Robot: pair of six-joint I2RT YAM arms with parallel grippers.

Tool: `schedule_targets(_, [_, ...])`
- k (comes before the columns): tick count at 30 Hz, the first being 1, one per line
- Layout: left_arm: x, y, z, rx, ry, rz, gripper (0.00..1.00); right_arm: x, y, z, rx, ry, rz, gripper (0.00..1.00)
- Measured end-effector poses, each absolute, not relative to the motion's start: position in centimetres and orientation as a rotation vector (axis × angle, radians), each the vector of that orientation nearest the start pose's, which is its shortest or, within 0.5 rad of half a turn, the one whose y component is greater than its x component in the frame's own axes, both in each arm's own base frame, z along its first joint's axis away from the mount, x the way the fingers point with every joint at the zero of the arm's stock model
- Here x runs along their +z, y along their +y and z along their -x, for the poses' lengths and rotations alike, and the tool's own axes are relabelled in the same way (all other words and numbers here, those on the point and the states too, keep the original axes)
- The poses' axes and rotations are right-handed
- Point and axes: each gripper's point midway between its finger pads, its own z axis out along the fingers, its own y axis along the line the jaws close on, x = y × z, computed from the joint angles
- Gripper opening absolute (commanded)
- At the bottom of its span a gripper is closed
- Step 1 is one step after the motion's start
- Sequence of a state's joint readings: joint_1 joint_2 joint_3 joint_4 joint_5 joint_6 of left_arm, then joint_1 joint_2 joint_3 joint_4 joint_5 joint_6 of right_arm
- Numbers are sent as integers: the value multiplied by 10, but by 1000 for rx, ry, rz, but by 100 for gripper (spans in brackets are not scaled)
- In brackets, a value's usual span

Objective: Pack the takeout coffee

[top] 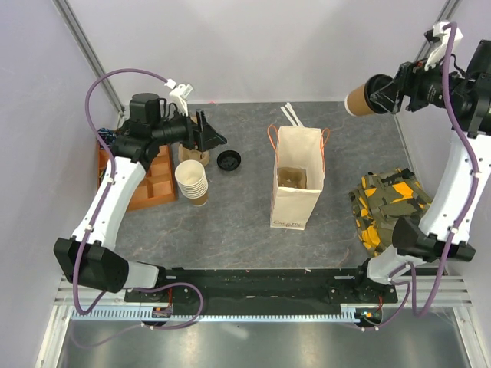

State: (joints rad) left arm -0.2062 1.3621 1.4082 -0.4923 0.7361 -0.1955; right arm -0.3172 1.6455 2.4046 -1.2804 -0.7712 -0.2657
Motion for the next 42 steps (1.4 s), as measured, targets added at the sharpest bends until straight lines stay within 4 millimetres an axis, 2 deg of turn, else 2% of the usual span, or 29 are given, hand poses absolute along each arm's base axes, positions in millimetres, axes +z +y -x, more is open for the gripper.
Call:
schedule_targets(2, [321, -191, -338, -995, 1977, -452, 82, 472, 25, -342, 457, 1850, 431, 52])
schedule_targets(4, [322, -186, -339, -992, 1980, -419, 82, 492, 58, -329, 518, 1773, 500, 52])
schedule_targets(9, [332, -167, -332, -963, 1958, -348, 82, 525, 126, -300, 686, 1623, 649, 50])
schedule_targets(14, [346, -140, -325, -908, 1916, -263, 82, 529, 187, -277, 847, 1554, 788, 50])
schedule_targets(16, [351, -129, -322, -881, 1897, -233, 82, 522, 219, -263, 904, 1544, 873, 50])
schedule_targets(18, [356, -120, -318, -858, 1883, -208, 82, 511, 260, -241, 959, 1521, 1001, 50])
schedule_targets(22, [365, -99, -307, -806, 1864, -149, 82, 477, 325, -198, 959, 1488, 1255, 49])
schedule_targets(26, [362, -75, -301, -770, 1889, -58, 82, 423, 365, -159, 857, 1483, 1506, 48])
schedule_targets(28, [356, -60, -301, -758, 1920, 10, 82, 392, 377, -149, 782, 1495, 1616, 47])
schedule_targets(32, [344, -40, -301, -743, 1984, 97, 82, 336, 387, -152, 602, 1542, 1759, 46])
schedule_targets(38, [335, -39, -292, -736, 2060, 79, 83, 249, 398, -165, 378, 1629, 1912, 44])
schedule_targets(42, [330, -38, -287, -724, 2103, 46, 85, 193, 393, -173, 280, 1685, 1967, 44])
